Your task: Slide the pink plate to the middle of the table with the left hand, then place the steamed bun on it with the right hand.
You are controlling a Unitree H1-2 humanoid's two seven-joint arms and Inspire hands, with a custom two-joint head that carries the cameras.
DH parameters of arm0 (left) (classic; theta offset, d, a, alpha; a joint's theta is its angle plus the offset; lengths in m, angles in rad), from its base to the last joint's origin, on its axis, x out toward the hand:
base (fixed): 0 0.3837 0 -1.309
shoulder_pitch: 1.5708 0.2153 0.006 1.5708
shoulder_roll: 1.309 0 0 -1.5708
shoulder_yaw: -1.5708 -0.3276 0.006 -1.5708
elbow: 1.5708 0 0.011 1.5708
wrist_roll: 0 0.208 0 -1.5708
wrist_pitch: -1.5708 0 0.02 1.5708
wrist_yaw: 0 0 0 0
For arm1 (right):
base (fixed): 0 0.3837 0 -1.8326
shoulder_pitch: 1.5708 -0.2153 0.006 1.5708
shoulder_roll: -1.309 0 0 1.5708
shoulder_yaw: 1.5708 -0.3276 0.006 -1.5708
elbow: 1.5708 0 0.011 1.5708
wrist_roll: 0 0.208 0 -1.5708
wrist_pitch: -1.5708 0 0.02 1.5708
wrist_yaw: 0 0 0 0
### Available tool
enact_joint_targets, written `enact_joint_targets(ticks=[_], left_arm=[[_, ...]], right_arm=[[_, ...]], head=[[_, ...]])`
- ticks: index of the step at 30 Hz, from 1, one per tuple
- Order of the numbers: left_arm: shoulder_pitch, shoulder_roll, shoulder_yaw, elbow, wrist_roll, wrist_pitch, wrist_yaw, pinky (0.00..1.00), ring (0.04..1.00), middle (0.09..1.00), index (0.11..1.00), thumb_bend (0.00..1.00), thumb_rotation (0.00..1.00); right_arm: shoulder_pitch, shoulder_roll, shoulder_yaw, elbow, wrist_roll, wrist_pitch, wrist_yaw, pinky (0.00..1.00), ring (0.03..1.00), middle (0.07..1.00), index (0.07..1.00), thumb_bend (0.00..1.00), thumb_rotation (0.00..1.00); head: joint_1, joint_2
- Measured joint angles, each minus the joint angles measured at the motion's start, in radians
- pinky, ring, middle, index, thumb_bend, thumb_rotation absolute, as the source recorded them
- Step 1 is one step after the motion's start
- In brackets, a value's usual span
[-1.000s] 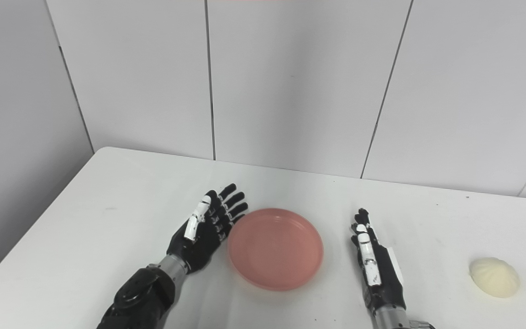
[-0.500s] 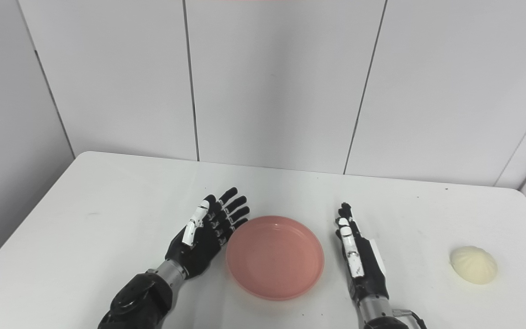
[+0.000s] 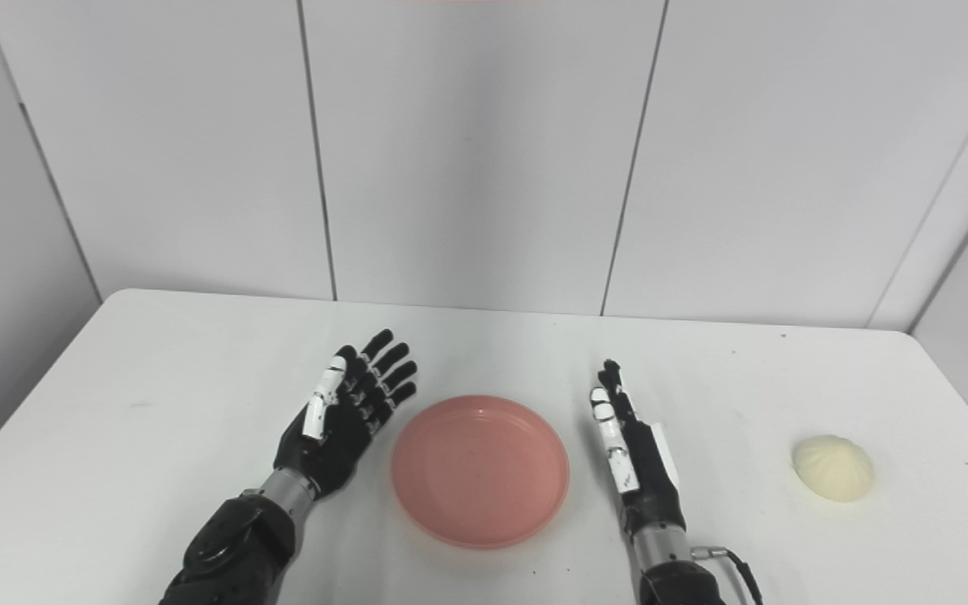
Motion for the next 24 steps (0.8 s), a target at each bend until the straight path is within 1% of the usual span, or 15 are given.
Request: enact_joint_targets(ticks=[1,2,4,5,8,10,12,13,14,15,16,18,21,23,24], left_arm=[[-0.006,0.0,0.003,0.011,-0.001,-0.005,0.0,0.96,0.94,0.951,0.941,0.42,1.0],[-0.014,0.0,0.007,0.023,-0.003,-0.008,-0.001,0.95,0.936,0.948,0.94,0.42,1.0],[-0.026,0.001,0.019,0.043,-0.005,-0.014,-0.005,0.95,0.931,0.944,0.935,0.42,1.0],[-0.033,0.002,0.026,0.056,-0.007,-0.016,-0.008,0.94,0.926,0.939,0.93,0.42,1.0],[-0.046,0.008,0.04,0.08,-0.016,-0.02,-0.017,0.94,0.92,0.933,0.926,0.42,1.0],[-0.057,0.014,0.044,0.094,-0.022,-0.024,-0.027,0.93,0.917,0.931,0.922,0.43,1.0],[-0.073,0.023,0.047,0.118,-0.022,-0.038,-0.035,0.92,0.908,0.924,0.916,0.43,1.0],[-0.08,0.032,0.049,0.134,-0.022,-0.044,-0.042,0.91,0.904,0.921,0.914,0.43,1.0],[-0.089,0.039,0.05,0.148,-0.022,-0.05,-0.049,0.9,0.894,0.913,0.904,0.44,1.0],[-0.099,0.047,0.054,0.168,-0.022,-0.06,-0.054,0.89,0.892,0.91,0.902,0.44,1.0],[-0.108,0.056,0.058,0.186,-0.024,-0.067,-0.063,0.89,0.886,0.904,0.898,0.44,0.99],[-0.12,0.068,0.064,0.213,-0.026,-0.075,-0.078,0.88,0.88,0.898,0.893,0.45,0.98],[-0.132,0.071,0.076,0.238,-0.027,-0.077,-0.096,0.87,0.882,0.902,0.894,0.46,0.97],[-0.138,0.072,0.083,0.251,-0.027,-0.077,-0.11,0.87,0.883,0.902,0.894,0.46,0.96],[-0.14,0.073,0.086,0.255,-0.027,-0.077,-0.113,0.87,0.883,0.902,0.893,0.45,0.96]], right_arm=[[0.0,-0.003,0.0,-0.003,-0.013,-0.006,-0.007,0.9,0.907,0.975,1.0,0.56,1.0],[0.0,-0.005,0.0,-0.005,-0.027,-0.016,-0.018,0.88,0.891,0.974,0.999,0.57,1.0],[-0.001,-0.014,-0.002,-0.002,-0.058,-0.052,-0.045,0.86,0.885,0.976,0.996,0.6,1.0],[-0.006,-0.02,-0.004,0.005,-0.073,-0.071,-0.058,0.86,0.885,0.979,0.993,0.62,1.0],[-0.024,-0.052,-0.017,0.037,-0.11,-0.138,-0.095,0.84,0.879,0.96,0.982,0.65,1.0],[-0.031,-0.079,-0.027,0.051,-0.14,-0.17,-0.124,0.82,0.868,0.954,0.976,0.66,1.0],[-0.013,-0.1,-0.042,0.022,-0.184,-0.167,-0.154,0.77,0.835,0.935,0.967,0.67,0.98],[0.002,-0.106,-0.046,-0.002,-0.214,-0.161,-0.172,0.75,0.822,0.927,0.963,0.68,0.97],[0.017,-0.111,-0.048,-0.038,-0.251,-0.154,-0.187,0.72,0.813,0.916,0.952,0.68,0.9],[0.032,-0.115,-0.049,-0.066,-0.279,-0.148,-0.2,0.71,0.81,0.913,0.949,0.68,0.88],[0.042,-0.119,-0.052,-0.102,-0.316,-0.14,-0.209,0.68,0.799,0.899,0.933,0.7,0.82],[0.052,-0.131,-0.059,-0.164,-0.393,-0.12,-0.239,0.65,0.792,0.887,0.907,0.74,0.76],[0.05,-0.167,-0.073,-0.242,-0.519,-0.077,-0.272,0.69,0.822,0.895,0.899,0.8,0.7],[0.05,-0.196,-0.081,-0.269,-0.563,-0.041,-0.274,0.71,0.839,0.902,0.898,0.83,0.69],[0.05,-0.208,-0.086,-0.27,-0.572,-0.032,-0.274,0.74,0.859,0.91,0.903,0.84,0.67]], head=[[0.0,0.0],[-0.023,-0.005],[-0.023,-0.005],[-0.06,-0.012],[-0.098,-0.018],[-0.098,-0.018],[-0.141,-0.018],[-0.141,-0.018],[-0.166,-0.017],[-0.166,-0.017],[-0.175,-0.015],[-0.186,-0.014],[-0.228,-0.008],[-0.236,-0.008],[-0.25,-0.006]])
